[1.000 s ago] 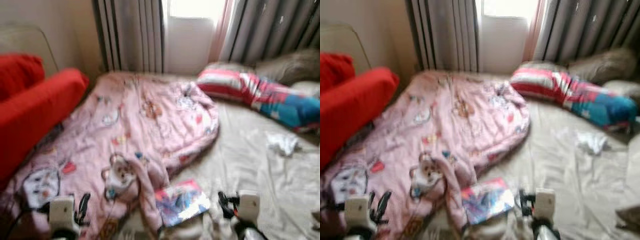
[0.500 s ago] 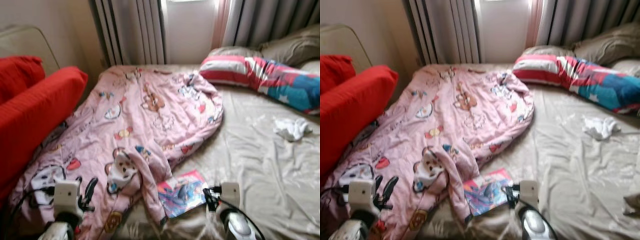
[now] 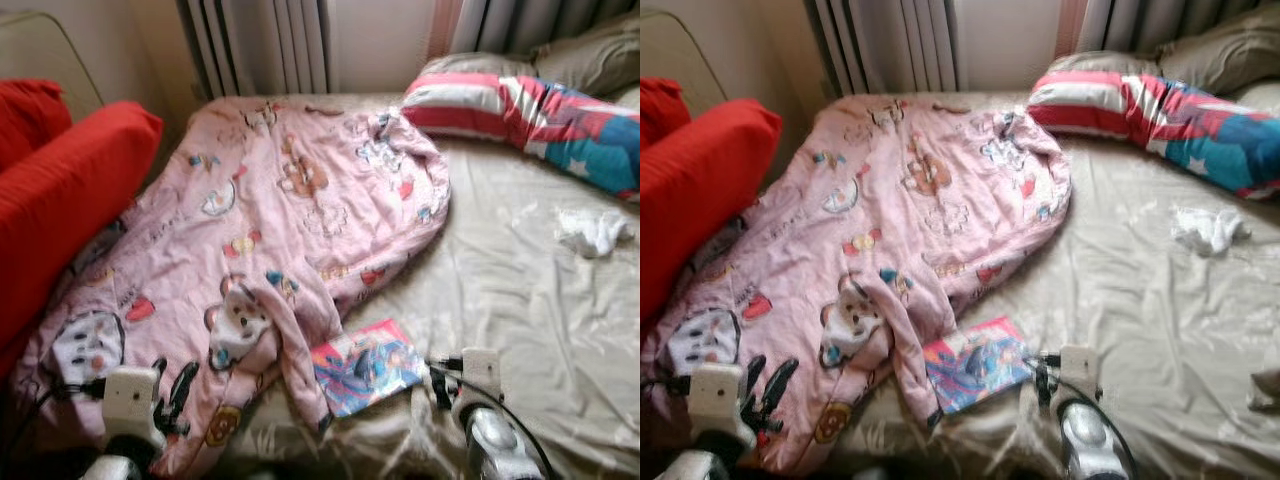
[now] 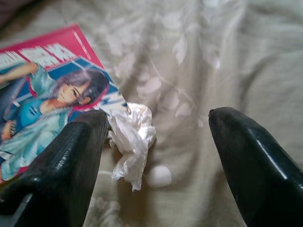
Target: Clean up the room
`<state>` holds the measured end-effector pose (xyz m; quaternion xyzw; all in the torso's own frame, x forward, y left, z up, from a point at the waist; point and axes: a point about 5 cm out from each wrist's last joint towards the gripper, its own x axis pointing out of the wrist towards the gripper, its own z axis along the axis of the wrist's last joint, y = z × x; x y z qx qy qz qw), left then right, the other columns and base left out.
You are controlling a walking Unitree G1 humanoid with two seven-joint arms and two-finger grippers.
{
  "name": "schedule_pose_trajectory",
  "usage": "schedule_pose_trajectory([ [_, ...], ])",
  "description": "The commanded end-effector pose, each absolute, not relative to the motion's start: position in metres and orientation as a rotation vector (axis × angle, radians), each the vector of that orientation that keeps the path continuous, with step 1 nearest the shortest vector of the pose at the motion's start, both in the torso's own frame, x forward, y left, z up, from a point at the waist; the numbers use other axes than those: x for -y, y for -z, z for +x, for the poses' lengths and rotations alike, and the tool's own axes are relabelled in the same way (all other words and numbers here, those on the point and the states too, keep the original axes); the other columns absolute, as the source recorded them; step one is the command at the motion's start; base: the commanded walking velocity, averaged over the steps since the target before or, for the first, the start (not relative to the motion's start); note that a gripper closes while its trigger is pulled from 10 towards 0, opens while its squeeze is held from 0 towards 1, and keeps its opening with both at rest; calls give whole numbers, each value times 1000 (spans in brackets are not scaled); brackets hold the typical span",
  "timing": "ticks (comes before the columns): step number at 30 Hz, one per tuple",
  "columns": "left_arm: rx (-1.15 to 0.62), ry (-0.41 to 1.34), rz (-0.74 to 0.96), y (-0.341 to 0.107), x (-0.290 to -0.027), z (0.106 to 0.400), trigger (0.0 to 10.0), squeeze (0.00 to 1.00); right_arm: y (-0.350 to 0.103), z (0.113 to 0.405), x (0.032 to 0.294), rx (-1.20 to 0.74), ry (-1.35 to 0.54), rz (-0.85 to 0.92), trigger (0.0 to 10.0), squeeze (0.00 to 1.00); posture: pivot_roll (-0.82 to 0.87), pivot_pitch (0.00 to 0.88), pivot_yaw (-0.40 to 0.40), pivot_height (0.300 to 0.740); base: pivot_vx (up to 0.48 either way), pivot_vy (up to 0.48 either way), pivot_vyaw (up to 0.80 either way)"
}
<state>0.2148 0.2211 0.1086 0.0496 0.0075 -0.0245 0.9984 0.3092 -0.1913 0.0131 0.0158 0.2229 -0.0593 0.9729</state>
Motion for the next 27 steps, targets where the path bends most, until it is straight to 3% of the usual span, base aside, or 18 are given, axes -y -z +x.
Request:
schedule_pose_trajectory([
  [1,-19,39,87,-115,-221,208,10000,0,-11,309,191,-471,113,35,10000,0,169,329,65,636,0,0,0],
  [5,-11,36,84,-121,-221,206,10000,0,-13,310,192,-470,113,34,10000,0,171,336,64,636,0,0,0],
  [6,-2,35,82,-125,-220,206,10000,0,-16,313,190,-457,92,32,10000,0,166,382,69,636,0,0,0],
  [10,22,39,76,-136,-214,210,10000,0,-23,319,188,-422,58,54,10000,0,175,410,68,636,0,0,0],
  [15,52,35,67,-148,-210,215,10000,0,-27,323,187,-418,44,42,10000,0,177,414,49,636,0,0,0],
  [16,48,34,66,-148,-209,214,10000,0,-27,323,187,-419,48,38,2314,0,179,413,49,636,0,0,0],
  [17,46,34,62,-148,-209,214,10000,0,-28,323,188,-419,50,37,549,0,176,418,46,636,0,0,0],
  [19,45,37,57,-149,-208,212,10000,0,-27,323,188,-423,47,33,0,0,177,420,45,636,0,0,0],
  [27,37,47,75,-152,-204,208,10000,0,-27,324,179,-414,-17,12,0,0,183,420,41,636,0,0,0],
])
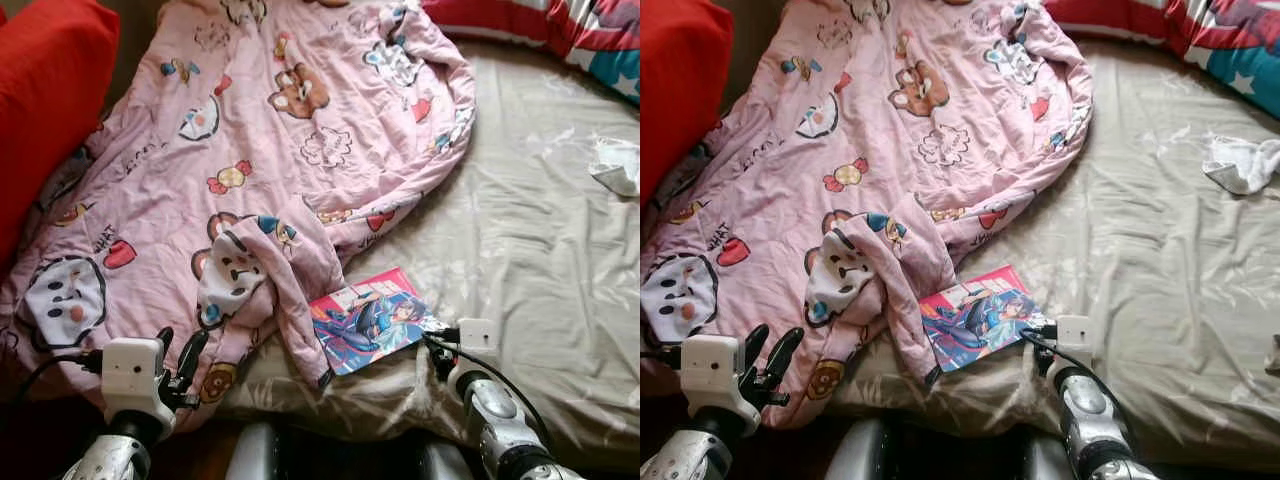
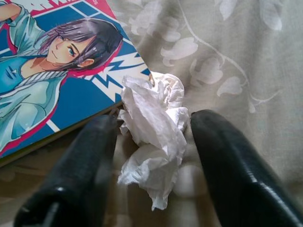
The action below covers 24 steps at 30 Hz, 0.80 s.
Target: Clean up the room
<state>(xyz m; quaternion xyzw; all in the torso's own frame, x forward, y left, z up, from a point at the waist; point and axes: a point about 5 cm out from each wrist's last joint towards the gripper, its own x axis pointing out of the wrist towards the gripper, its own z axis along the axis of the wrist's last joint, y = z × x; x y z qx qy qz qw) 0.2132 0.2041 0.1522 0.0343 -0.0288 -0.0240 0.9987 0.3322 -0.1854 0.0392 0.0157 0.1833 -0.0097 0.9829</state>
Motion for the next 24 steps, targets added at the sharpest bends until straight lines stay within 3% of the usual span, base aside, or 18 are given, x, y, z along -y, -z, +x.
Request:
schedule_pose_trajectory([
  [1,37,47,75,-152,-204,208,10000,0,-27,324,178,-412,-25,9,0,0,185,419,41,636,0,0,0],
  [24,44,53,77,-156,-201,210,10000,0,-28,324,172,-399,-52,29,0,0,186,413,41,636,0,0,0],
])
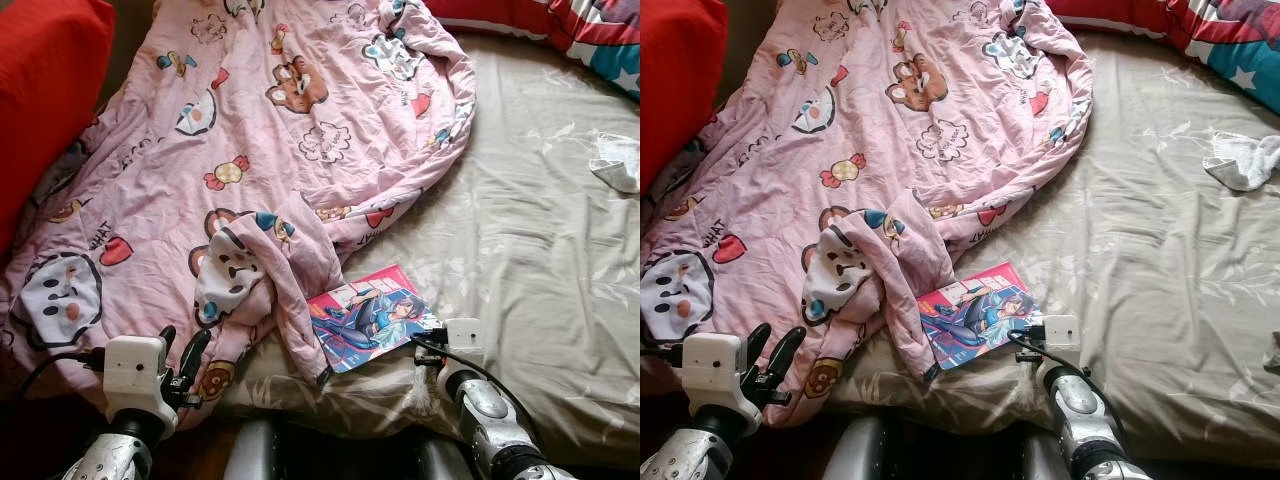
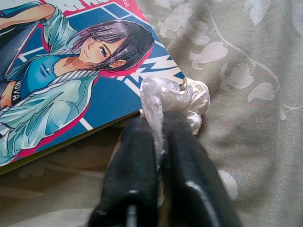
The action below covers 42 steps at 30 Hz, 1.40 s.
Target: Clean up the room
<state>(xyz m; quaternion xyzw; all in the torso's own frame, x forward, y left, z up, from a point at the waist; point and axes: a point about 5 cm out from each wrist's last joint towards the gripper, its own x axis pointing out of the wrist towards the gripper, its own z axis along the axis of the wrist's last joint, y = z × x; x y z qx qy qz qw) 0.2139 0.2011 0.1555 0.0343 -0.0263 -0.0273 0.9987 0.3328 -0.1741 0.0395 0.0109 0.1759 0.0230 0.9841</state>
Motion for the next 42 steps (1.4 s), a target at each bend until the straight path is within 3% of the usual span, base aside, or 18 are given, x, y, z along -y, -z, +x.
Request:
schedule_pose_trajectory([
  [1,44,53,77,-156,-201,210,10000,0,-28,324,172,-399,-52,29,0,0,186,413,41,636,0,0,0],
  [11,44,53,77,-156,-201,210,10000,0,-28,324,172,-399,-52,29,0,0,186,413,41,636,0,0,0],
  [12,23,12,81,-142,-205,216,10000,0,-31,325,182,-370,8,43,0,0,155,253,-35,636,0,0,0],
  [14,-20,-48,90,-112,-212,225,10000,0,-37,326,201,-324,129,68,0,0,139,212,-45,636,0,0,0],
  [22,-75,-92,84,-85,-222,231,10000,0,-40,318,218,-239,204,76,0,0,104,116,-56,636,0,0,0],
  [39,-145,-181,103,-45,-247,229,10000,0,-36,290,191,-60,37,155,0,0,77,49,-50,636,0,0,0],
  [40,-157,-188,100,-42,-249,228,10000,0,-35,287,191,-56,39,155,353,0,73,47,-47,636,0,0,0],
  [41,-169,-196,93,-38,-250,227,10000,0,-33,284,192,-57,48,155,6039,0,71,46,-45,636,0,0,0],
  [42,-177,-201,88,-35,-251,227,10000,0,-32,281,192,-58,55,155,6039,0,69,44,-44,636,0,0,0],
])
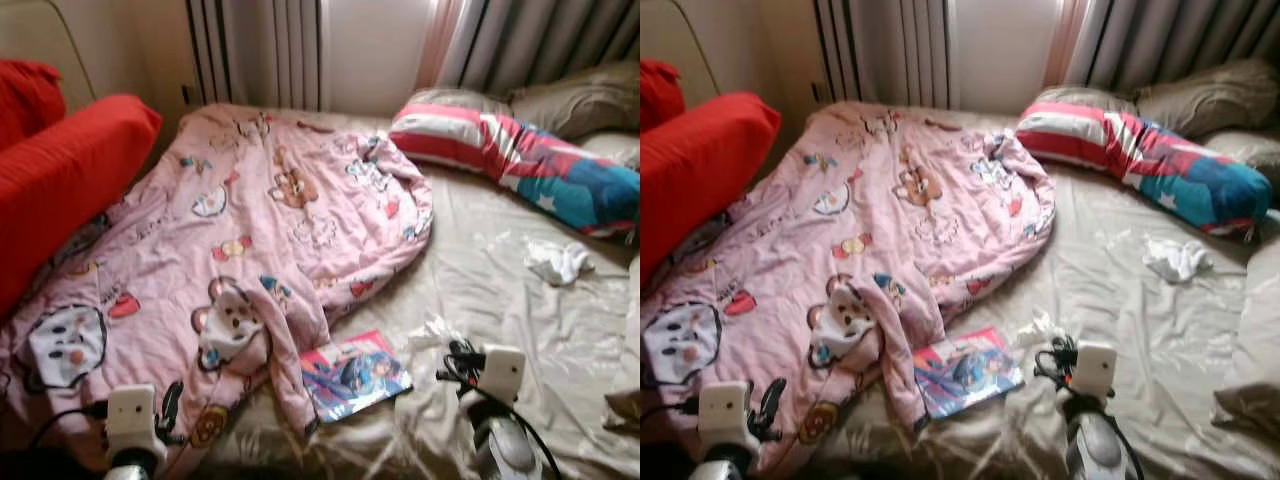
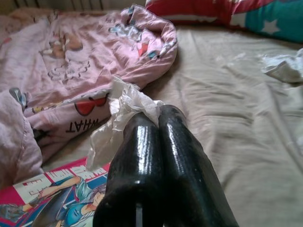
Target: Clean up the room
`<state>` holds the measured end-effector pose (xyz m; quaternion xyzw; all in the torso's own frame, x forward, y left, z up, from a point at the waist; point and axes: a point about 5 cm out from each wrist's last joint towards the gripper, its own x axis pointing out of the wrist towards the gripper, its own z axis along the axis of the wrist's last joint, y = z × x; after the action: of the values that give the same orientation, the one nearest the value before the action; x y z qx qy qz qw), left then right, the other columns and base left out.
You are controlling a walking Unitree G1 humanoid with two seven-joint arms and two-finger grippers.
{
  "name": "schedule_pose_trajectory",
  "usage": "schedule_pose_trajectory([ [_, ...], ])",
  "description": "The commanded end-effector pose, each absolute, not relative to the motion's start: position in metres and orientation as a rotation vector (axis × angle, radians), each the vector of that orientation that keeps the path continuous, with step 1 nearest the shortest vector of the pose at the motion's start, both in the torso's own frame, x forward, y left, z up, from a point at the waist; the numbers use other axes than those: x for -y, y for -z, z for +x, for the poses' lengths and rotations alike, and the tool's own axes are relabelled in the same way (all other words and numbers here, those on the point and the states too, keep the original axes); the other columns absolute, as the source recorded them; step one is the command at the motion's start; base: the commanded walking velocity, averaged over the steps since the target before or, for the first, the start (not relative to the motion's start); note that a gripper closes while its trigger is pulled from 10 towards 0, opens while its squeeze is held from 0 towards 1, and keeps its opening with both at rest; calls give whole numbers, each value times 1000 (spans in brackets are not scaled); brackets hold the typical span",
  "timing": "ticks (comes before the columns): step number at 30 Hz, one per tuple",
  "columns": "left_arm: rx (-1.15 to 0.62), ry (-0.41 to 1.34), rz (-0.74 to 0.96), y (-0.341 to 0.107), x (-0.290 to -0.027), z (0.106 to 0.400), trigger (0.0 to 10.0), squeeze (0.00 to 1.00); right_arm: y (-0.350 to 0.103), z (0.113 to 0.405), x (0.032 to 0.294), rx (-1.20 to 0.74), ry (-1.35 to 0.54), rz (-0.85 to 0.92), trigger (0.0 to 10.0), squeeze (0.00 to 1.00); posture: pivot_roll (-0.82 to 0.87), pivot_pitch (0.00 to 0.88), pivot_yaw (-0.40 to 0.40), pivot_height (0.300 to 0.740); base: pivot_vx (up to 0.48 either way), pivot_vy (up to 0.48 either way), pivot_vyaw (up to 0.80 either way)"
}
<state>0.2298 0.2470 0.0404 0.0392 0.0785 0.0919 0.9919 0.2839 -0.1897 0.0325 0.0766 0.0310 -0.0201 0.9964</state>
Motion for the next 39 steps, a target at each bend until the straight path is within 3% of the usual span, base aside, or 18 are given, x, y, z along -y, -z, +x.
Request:
schedule_pose_trajectory([
  [1,-184,-205,87,-33,-252,226,10000,0,-30,279,193,-66,65,156,10000,0,66,40,-41,636,0,0,0],
  [12,-139,-193,75,-35,-250,235,10000,0,-14,254,196,-134,89,129,10000,0,56,22,-25,636,0,0,0],
  [36,-189,-211,68,-16,-255,222,10000,0,-7,254,196,-192,104,142,10000,0,68,0,-31,636,0,0,0],
  [39,-214,-211,67,-10,-255,219,10000,0,-1,253,197,-223,112,144,10000,0,68,0,-31,663,0,0,0],
])
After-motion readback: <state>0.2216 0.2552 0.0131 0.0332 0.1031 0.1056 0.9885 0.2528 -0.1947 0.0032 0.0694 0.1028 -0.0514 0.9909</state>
